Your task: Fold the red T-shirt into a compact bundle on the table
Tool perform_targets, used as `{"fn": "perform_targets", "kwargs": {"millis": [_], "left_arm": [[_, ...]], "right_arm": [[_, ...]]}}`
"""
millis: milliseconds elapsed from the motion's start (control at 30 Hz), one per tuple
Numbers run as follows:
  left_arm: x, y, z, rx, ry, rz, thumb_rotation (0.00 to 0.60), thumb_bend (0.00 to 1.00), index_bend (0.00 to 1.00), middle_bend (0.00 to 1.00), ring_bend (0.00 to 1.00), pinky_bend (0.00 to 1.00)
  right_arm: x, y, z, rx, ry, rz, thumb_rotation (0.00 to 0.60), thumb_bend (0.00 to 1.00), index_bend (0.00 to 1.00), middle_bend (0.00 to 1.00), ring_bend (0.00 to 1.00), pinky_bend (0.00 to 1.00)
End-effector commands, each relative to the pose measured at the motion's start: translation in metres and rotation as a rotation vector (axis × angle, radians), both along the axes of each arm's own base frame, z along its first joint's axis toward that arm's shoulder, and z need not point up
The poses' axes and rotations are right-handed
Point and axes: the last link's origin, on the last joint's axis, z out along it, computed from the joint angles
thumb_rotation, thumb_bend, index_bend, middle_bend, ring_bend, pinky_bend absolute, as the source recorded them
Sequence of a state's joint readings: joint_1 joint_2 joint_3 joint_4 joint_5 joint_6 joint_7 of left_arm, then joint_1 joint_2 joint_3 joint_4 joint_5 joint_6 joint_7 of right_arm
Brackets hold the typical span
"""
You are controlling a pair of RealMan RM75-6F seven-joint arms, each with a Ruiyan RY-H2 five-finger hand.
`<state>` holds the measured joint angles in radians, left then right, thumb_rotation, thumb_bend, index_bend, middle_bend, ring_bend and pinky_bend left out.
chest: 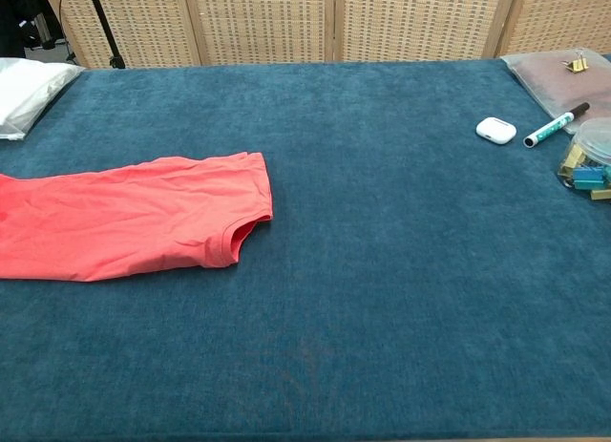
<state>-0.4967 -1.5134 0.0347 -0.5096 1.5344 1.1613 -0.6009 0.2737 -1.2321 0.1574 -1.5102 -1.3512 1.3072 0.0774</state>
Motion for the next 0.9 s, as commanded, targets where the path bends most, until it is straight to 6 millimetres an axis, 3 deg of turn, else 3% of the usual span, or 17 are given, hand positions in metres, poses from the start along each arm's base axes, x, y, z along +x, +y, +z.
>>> {"fn": "perform_targets", "kwargs": {"millis": [33,200,467,667,900], "left_arm": [[0.034,0.011,-0.009,-0.017,-0.022,-0.107,0.6,0.57,0.75,0.0,0.0,0.0],[0.077,0.024,-0.03,-0.054,-0.018,-0.191,0.6,0.57,0.75,0.0,0.0,0.0],[0.151,0.042,-0.087,-0.138,-0.011,-0.267,0.6,0.57,0.75,0.0,0.0,0.0],[0.185,0.049,-0.119,-0.178,0.024,-0.285,0.6,0.57,0.75,0.0,0.0,0.0],[0.206,0.058,-0.147,-0.202,0.063,-0.269,0.6,0.56,0.75,0.0,0.0,0.0]], "right_arm": [[0.0,0.0,0.0,-0.001,-0.002,0.001,0.6,0.0,0.0,0.0,0.0,0.0],[0.0,0.0,0.002,-0.002,-0.009,-0.001,0.6,0.0,0.0,0.0,0.0,0.0],[0.0,0.0,0.004,-0.004,-0.02,-0.008,0.6,0.0,0.0,0.0,0.0,0.0],[-0.002,-0.002,0.006,-0.003,-0.029,-0.015,0.6,0.0,0.0,0.0,0.0,0.0],[-0.003,-0.003,0.009,-0.008,-0.041,-0.022,0.6,0.0,0.0,0.0,0.0,0.0]]}}
